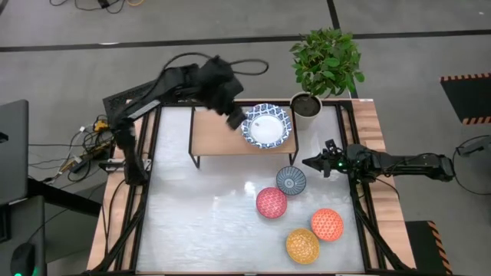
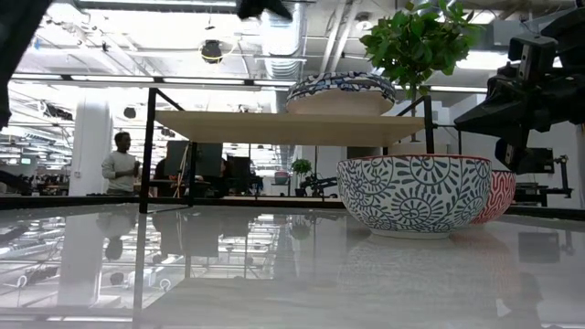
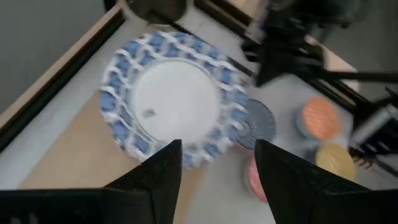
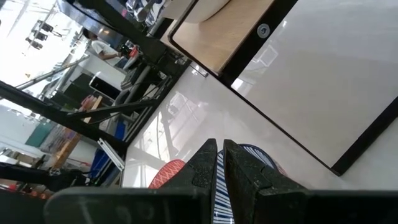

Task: Place and stack bowls onto a shelf
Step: Put the red patterned bowl on the shelf

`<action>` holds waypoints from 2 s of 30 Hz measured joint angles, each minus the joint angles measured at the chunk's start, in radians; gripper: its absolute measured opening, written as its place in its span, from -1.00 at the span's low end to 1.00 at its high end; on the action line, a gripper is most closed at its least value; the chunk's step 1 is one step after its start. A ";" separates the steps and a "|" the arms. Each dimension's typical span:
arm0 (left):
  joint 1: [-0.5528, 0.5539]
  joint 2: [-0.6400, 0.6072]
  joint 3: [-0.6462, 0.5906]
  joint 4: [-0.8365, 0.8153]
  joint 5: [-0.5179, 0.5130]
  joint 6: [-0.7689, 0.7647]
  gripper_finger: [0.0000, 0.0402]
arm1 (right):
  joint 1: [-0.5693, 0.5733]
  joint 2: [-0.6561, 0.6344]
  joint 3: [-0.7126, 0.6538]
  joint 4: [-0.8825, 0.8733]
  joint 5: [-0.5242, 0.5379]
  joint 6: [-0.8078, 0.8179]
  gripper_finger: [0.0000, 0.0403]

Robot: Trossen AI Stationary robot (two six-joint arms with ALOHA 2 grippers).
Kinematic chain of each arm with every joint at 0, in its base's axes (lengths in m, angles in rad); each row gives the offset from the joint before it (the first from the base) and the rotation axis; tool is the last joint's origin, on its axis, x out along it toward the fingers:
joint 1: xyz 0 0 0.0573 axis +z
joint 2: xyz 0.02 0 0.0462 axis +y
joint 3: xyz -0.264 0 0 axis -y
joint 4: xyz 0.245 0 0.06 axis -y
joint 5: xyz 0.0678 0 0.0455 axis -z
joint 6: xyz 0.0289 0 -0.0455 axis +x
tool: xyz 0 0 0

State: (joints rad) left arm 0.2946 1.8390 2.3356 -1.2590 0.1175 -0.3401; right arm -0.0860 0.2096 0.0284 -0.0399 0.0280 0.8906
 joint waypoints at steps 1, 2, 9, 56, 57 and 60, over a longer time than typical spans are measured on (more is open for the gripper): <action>-0.033 -0.019 0.000 -0.007 -0.026 0.000 -0.07 | 0.000 0.000 0.000 -0.001 0.000 -0.003 -0.72; -0.066 -0.040 0.000 -0.010 -0.054 0.001 -0.07 | 0.000 0.000 0.000 -0.002 0.000 -0.007 -0.72; -0.347 -0.139 0.000 -0.103 -0.301 -0.052 -0.07 | 0.026 0.045 0.000 -0.006 -0.018 -0.068 -0.72; -1.080 -0.379 -0.987 0.184 -0.811 -1.308 -0.08 | 0.156 0.736 0.575 -0.778 0.127 0.055 -0.86; -1.068 -0.378 -1.022 0.239 -0.805 -1.312 -0.08 | 0.156 0.744 0.575 -0.789 0.121 0.058 -0.82; -1.023 -0.365 -1.121 0.475 -0.800 -1.261 -0.08 | 0.156 0.765 0.575 -0.850 0.102 0.084 -0.71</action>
State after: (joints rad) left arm -0.7288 1.4740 1.2141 -0.7843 -0.6823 -1.6007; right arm 0.0704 0.9748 0.6031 -0.8902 0.1298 0.9742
